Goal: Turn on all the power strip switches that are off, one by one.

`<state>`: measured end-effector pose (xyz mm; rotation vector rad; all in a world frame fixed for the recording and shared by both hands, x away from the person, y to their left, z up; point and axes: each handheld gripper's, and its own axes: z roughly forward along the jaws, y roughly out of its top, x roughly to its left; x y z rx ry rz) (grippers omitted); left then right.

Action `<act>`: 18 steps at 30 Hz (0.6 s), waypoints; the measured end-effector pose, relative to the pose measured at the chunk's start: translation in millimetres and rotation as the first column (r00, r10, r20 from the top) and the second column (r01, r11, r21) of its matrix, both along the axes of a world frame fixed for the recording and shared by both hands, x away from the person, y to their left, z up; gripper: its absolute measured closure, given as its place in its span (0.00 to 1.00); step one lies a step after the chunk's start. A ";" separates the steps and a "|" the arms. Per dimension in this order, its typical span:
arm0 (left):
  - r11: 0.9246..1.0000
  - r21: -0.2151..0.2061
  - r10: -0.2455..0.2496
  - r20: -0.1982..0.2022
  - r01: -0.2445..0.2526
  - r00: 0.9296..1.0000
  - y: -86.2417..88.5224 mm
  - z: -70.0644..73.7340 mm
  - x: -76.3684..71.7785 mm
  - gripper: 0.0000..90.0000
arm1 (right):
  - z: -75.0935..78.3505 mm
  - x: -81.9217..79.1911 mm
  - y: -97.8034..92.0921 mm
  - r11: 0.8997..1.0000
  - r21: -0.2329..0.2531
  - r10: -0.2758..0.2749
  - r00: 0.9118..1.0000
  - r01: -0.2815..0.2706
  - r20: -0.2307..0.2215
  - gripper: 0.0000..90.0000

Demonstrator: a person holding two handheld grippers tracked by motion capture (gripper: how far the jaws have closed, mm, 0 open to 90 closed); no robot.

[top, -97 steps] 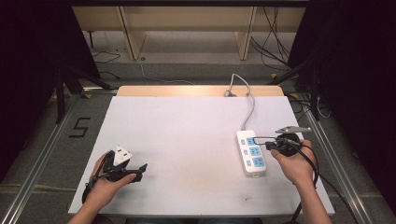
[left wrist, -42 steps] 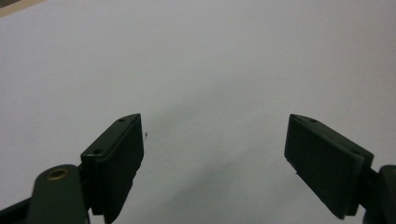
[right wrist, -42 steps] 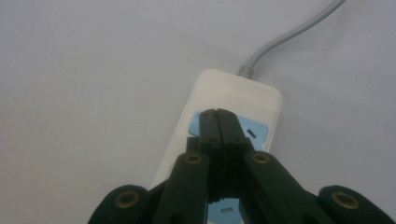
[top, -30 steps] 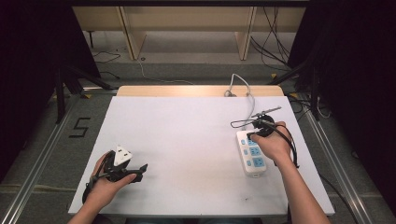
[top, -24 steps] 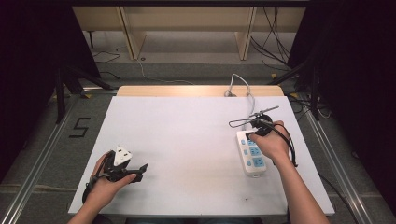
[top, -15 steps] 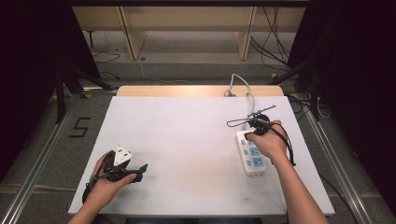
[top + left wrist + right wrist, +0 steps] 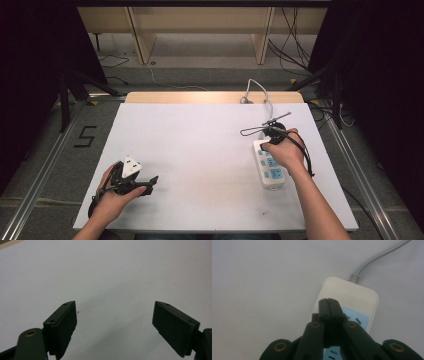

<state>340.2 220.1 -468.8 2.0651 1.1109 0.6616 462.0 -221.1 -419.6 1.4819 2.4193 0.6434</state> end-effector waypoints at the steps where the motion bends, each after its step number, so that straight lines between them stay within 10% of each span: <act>1: 1.000 -0.002 0.002 0.000 -0.002 1.000 -0.3 -0.2 -0.1 0.22 | -0.2 0.2 0.6 1.000 -0.001 -0.003 1.000 0.003 -0.007 1.00; 18: 1.000 0.001 -0.003 -0.003 0.003 1.000 -0.3 -0.1 -0.3 0.22 | -7.2 7.6 7.1 1.000 -0.025 -0.003 0.999 0.002 -0.041 1.00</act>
